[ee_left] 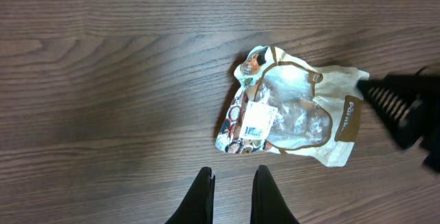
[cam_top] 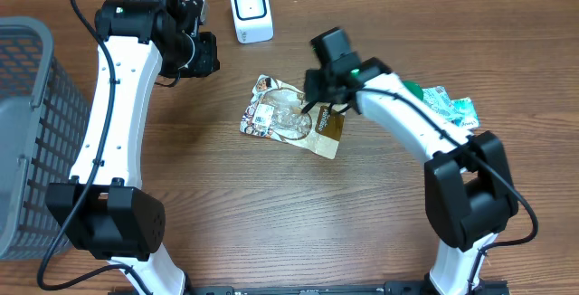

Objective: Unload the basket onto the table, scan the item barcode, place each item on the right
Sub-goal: 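Grasp the bag's edges with the left and right grippers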

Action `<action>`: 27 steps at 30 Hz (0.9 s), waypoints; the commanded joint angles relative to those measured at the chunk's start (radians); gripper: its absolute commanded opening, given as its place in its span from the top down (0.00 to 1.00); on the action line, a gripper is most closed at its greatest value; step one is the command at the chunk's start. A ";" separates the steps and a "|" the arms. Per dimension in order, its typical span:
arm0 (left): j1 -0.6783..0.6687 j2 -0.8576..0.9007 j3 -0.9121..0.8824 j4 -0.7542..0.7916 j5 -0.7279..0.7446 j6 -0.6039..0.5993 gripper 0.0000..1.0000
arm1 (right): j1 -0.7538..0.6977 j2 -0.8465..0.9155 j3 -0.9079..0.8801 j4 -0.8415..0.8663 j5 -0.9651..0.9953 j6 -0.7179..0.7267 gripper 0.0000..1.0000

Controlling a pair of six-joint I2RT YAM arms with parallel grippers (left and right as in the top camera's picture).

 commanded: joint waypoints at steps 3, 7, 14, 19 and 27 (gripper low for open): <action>0.001 0.010 -0.040 0.012 0.021 -0.029 0.96 | -0.064 0.073 0.017 0.092 -0.002 -0.098 0.52; 0.001 0.010 -0.046 0.012 0.020 -0.029 0.96 | -0.064 0.124 0.017 0.090 -0.002 -0.098 0.53; 0.001 0.010 -0.046 0.019 0.021 -0.029 0.96 | -0.043 0.132 -0.001 0.013 -0.053 -0.097 0.53; 0.001 0.010 -0.046 0.018 0.021 -0.029 0.96 | -0.041 0.132 -0.002 -0.110 -0.186 -0.096 0.52; 0.001 0.010 -0.046 0.017 0.021 -0.029 0.96 | -0.037 0.132 -0.002 -0.254 -0.410 -0.094 0.52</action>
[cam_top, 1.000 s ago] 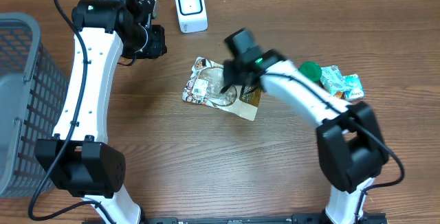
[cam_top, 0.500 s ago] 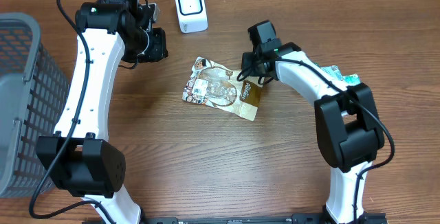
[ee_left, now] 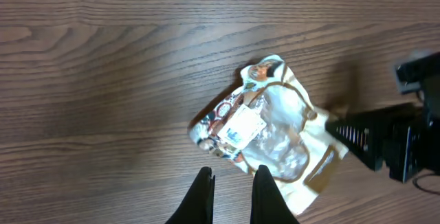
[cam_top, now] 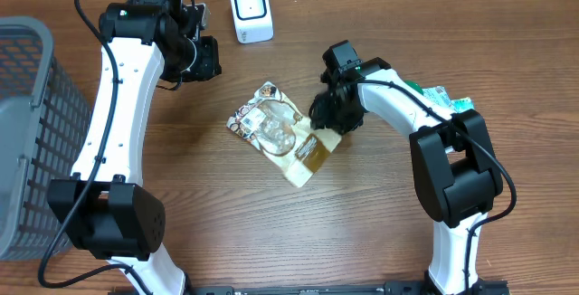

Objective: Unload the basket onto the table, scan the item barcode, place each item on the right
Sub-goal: 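Grasp the bag's edges with the left and right grippers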

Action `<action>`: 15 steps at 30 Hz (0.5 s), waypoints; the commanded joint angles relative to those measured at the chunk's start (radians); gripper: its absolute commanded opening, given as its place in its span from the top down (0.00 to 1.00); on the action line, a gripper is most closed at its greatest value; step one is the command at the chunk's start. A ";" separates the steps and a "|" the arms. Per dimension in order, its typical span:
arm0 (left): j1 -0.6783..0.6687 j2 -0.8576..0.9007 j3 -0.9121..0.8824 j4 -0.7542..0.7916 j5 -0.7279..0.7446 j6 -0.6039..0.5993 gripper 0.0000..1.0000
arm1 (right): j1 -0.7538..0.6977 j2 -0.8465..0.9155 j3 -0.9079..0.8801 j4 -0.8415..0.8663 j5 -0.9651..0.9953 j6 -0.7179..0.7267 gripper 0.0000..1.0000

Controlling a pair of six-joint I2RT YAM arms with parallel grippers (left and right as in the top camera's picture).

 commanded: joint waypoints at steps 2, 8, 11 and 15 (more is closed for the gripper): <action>-0.002 0.008 -0.006 -0.003 0.017 -0.013 0.96 | 0.014 -0.006 -0.004 -0.015 -0.209 -0.001 0.53; -0.020 0.008 -0.034 -0.035 0.024 -0.018 0.96 | 0.057 -0.006 -0.004 -0.019 -0.323 -0.005 0.53; -0.025 0.008 -0.093 -0.035 0.024 -0.036 0.96 | 0.074 -0.006 -0.004 -0.021 -0.286 -0.005 0.53; -0.024 0.008 -0.194 0.005 0.060 -0.047 0.96 | 0.050 -0.006 0.012 -0.022 -0.235 -0.010 0.52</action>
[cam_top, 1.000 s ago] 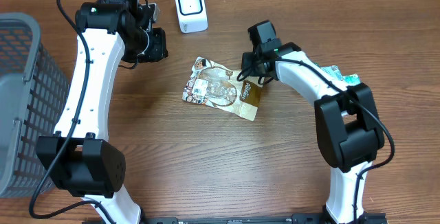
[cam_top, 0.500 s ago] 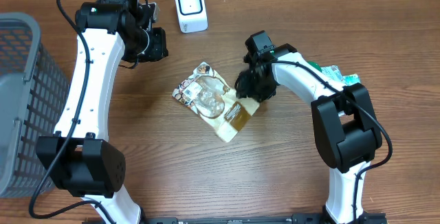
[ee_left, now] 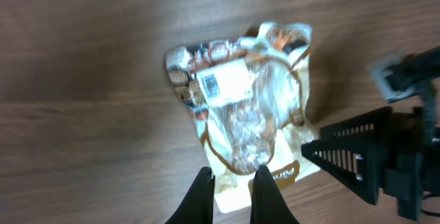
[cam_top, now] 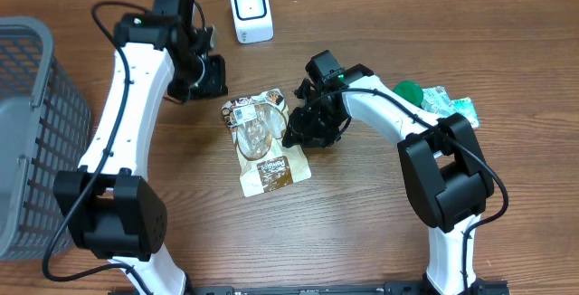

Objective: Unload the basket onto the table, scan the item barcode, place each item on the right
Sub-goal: 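Grasp the bag's edges with the left and right grippers, then lift the bag with the right gripper toward the scanner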

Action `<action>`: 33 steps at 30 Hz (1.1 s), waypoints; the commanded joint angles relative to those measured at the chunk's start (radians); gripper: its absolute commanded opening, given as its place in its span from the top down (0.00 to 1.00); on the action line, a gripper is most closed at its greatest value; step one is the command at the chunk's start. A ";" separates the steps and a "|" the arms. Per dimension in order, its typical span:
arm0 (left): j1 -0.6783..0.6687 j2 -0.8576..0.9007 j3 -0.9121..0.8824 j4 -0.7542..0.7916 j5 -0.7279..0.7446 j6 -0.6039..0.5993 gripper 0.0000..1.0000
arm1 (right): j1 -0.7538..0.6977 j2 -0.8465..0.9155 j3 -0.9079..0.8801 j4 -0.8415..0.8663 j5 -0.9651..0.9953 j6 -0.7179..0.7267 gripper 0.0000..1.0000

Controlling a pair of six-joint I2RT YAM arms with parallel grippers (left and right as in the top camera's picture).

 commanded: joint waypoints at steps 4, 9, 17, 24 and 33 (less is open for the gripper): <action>-0.007 0.009 -0.184 0.105 0.163 -0.020 0.96 | -0.081 -0.006 0.045 0.003 0.003 -0.057 0.52; -0.006 0.010 -0.342 0.257 0.260 -0.032 0.96 | -0.114 -0.006 0.051 0.012 0.003 -0.057 0.52; -0.006 0.015 -0.502 0.432 0.259 -0.068 0.96 | -0.115 -0.006 0.051 0.018 0.003 -0.055 0.53; -0.005 0.087 -0.548 0.528 0.257 -0.065 0.96 | -0.115 -0.006 0.050 0.018 0.003 -0.053 0.53; -0.005 0.205 -0.548 0.535 0.261 -0.068 0.96 | -0.103 -0.006 0.035 0.034 -0.017 -0.055 0.56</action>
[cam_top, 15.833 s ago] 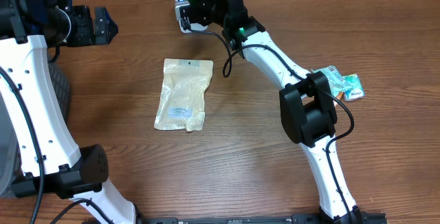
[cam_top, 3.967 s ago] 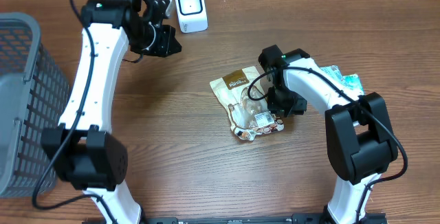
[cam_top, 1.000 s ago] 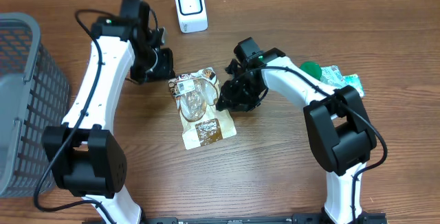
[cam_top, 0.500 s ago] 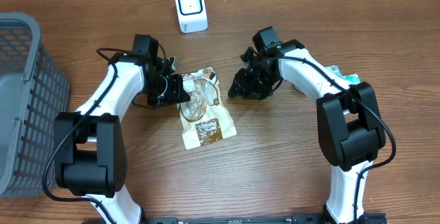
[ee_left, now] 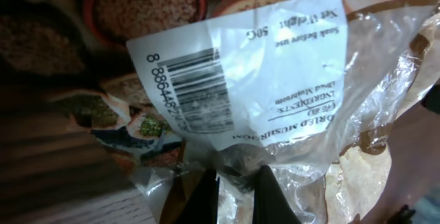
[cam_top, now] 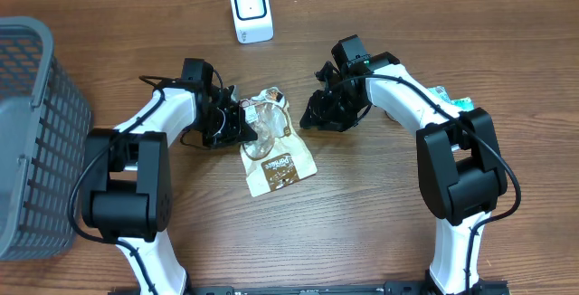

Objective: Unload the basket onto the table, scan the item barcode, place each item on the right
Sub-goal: 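Lift the bag with the right gripper toward the scanner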

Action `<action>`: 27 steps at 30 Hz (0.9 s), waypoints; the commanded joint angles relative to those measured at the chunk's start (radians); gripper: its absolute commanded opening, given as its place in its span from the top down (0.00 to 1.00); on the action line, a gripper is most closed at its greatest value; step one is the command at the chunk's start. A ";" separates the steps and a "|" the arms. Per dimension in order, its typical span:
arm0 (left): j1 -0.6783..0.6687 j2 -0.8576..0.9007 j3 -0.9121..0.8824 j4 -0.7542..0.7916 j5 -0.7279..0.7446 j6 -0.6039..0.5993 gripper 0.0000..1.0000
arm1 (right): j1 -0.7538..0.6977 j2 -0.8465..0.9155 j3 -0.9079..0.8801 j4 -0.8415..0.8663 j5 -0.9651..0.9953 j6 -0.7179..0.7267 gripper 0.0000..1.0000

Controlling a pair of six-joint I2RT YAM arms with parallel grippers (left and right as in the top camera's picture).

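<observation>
The snack bag (cam_top: 274,148) lies flat on the table, its white barcode label (ee_left: 234,80) facing up and the barcode (ee_left: 189,90) filling the left wrist view. My left gripper (cam_top: 237,125) is down at the bag's upper left corner. Its fingers (ee_left: 206,196) stand slightly apart, open, with clear film of the bag between them. My right gripper (cam_top: 313,117) sits just off the bag's right edge, and its jaw state does not show. The white scanner (cam_top: 251,11) stands at the back of the table, apart from the bag.
A grey wire basket (cam_top: 36,132) stands along the left edge. Green packets (cam_top: 450,105) lie behind the right arm at the right. Bare wood surrounds the bag toward the front.
My left gripper was high above the bag and is now low at its upper left corner, fingers around the film. The bag has shifted slightly right. My right gripper has pulled back a little.
The bag lay sideways mid-table with my right gripper at its right end and my left held high. At each later moment the bag stood turned further, ending label end toward the back. Now my left gripper is down at the label end.
</observation>
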 commanded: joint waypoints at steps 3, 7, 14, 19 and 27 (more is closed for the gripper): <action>-0.003 0.098 -0.018 -0.004 -0.055 -0.010 0.96 | 0.026 -0.006 -0.008 0.045 -0.024 -0.025 0.56; -0.003 0.098 -0.018 -0.004 -0.055 -0.009 0.96 | 0.037 -0.006 -0.038 0.101 -0.039 -0.032 0.55; -0.003 0.098 -0.018 -0.010 -0.055 -0.009 0.96 | 0.037 0.058 -0.054 0.165 -0.150 -0.080 0.49; -0.003 0.098 -0.018 -0.011 -0.055 -0.009 0.96 | 0.046 0.107 -0.054 0.165 -0.280 -0.154 0.46; -0.003 0.098 -0.018 -0.014 -0.054 -0.009 0.96 | 0.114 0.134 -0.054 0.169 -0.354 -0.161 0.46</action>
